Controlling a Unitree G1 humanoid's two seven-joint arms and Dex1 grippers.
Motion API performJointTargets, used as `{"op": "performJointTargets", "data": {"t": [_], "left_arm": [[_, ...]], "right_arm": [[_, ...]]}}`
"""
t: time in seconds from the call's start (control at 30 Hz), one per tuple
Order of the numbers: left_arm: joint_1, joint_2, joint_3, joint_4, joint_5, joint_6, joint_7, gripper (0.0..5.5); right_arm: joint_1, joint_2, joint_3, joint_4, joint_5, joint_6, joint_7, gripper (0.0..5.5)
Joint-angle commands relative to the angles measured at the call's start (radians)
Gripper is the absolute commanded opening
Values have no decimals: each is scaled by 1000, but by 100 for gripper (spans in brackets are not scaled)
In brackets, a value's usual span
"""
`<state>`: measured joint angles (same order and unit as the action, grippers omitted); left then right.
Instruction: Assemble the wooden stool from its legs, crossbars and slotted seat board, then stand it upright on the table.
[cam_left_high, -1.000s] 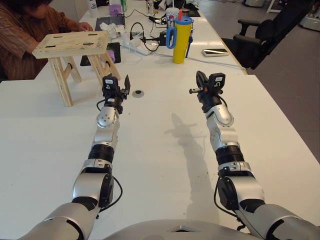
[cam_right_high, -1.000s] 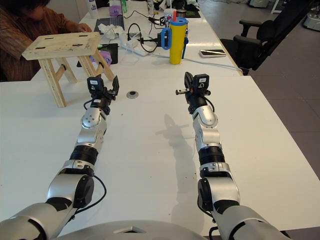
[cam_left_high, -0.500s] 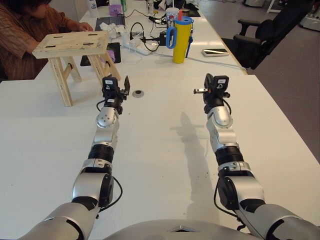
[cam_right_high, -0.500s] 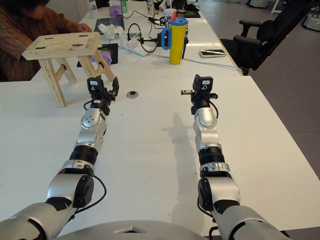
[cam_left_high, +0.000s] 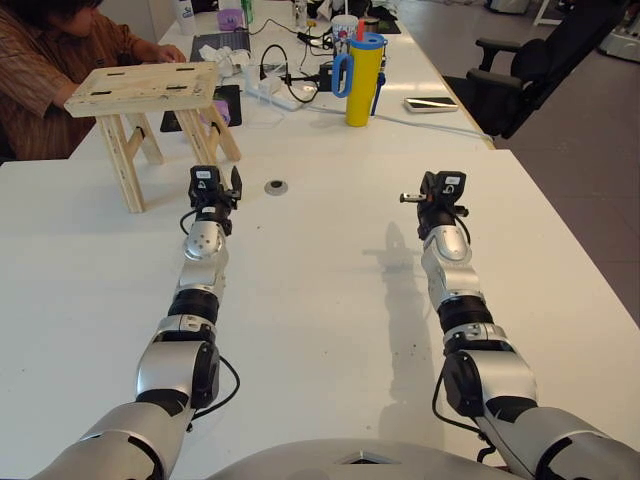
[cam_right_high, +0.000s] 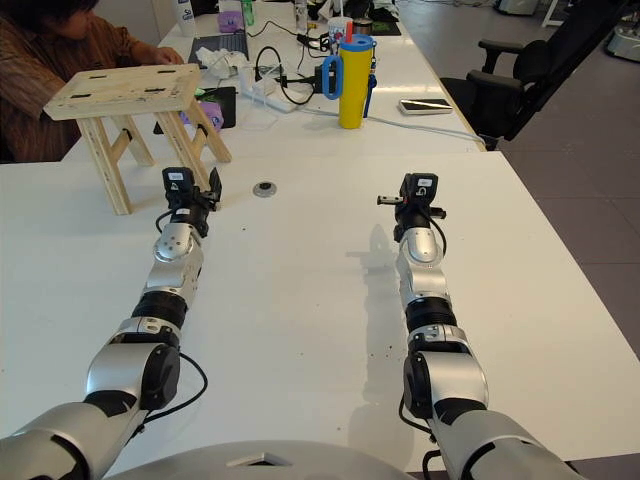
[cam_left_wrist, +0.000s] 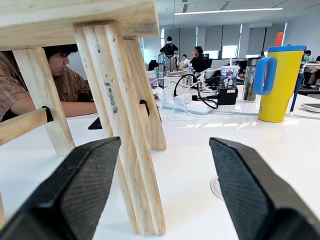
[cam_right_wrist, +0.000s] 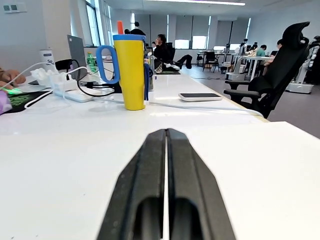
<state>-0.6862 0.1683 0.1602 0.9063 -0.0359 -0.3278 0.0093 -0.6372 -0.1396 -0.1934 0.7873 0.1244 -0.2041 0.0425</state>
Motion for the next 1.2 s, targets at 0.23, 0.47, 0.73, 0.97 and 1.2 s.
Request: {"op": "performJointTargets", "data": {"t": [0.23,0.47,0.73,0.97,1.2], "left_arm": [[-15,26,-33,219,103,-176,145,329],[-14,29,-3,302,80,-224,151,329],[0,37,-8,333,82,-239,113,329],[-11,30,-14,334,93,-248,134,329],[-7,18,-9,335,86,-255,136,329]], "right_arm": [[-41,-12,-8,186,-18,-130,-25,0],[-46,-51,-1,318,-63,-187,-64,0],[-52,-50,3,369,-68,-207,-30,0],[-62,-37,8,370,-67,-219,-2,0],[-59,-41,5,375,-73,-216,-14,0]]}}
